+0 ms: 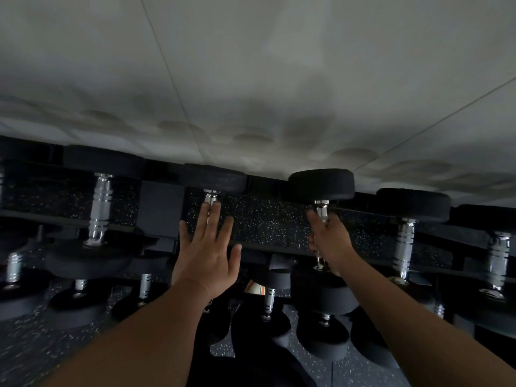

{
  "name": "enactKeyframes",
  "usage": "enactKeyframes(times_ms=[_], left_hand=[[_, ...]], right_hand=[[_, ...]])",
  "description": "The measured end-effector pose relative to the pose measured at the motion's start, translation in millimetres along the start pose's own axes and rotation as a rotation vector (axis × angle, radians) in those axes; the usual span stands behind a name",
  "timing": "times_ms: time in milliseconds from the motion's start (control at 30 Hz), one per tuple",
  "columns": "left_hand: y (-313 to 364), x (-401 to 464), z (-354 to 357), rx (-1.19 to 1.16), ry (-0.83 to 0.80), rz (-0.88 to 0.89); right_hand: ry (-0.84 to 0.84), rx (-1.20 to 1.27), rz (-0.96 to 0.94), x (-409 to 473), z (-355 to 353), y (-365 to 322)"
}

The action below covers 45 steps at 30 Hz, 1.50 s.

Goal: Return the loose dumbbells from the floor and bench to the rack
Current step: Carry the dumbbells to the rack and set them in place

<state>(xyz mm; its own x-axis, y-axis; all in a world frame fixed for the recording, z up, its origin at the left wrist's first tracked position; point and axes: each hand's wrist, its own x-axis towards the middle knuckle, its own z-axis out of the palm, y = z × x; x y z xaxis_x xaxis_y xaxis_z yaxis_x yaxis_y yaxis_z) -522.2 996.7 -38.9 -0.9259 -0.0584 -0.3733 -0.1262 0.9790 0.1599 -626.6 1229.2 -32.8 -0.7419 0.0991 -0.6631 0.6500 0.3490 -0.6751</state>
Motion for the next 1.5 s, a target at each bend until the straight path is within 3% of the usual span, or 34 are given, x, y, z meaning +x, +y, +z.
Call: enactKeyframes(times_ms=[300,1067,1233,1400,1500], left_hand=[[2.3,1.5,-0.7,0.011,-0.025,0.000],[2.5,1.6,4.8,0.024,0.032,-0.006],[4.2,1.4,5.7,0.034,0.032,-0.012],[4.0,1.6,7.0,0.043,0.038,-0.012],[5.1,1.6,7.0,0.052,0.026,-0.021]], right_hand=[[0.057,0.170,0.026,-3.4,15.9,10.2],[-0.031,0.009,-0.035,-1.2,19.5,21.7],[-0.057,-0.344,-0.067,-20.0,16.0,26.4],[-0.039,-0.732,-0.339,-54.4,17.0,46.4],[0.012,-0.873,-0.408,-57.6,18.4,57.9]])
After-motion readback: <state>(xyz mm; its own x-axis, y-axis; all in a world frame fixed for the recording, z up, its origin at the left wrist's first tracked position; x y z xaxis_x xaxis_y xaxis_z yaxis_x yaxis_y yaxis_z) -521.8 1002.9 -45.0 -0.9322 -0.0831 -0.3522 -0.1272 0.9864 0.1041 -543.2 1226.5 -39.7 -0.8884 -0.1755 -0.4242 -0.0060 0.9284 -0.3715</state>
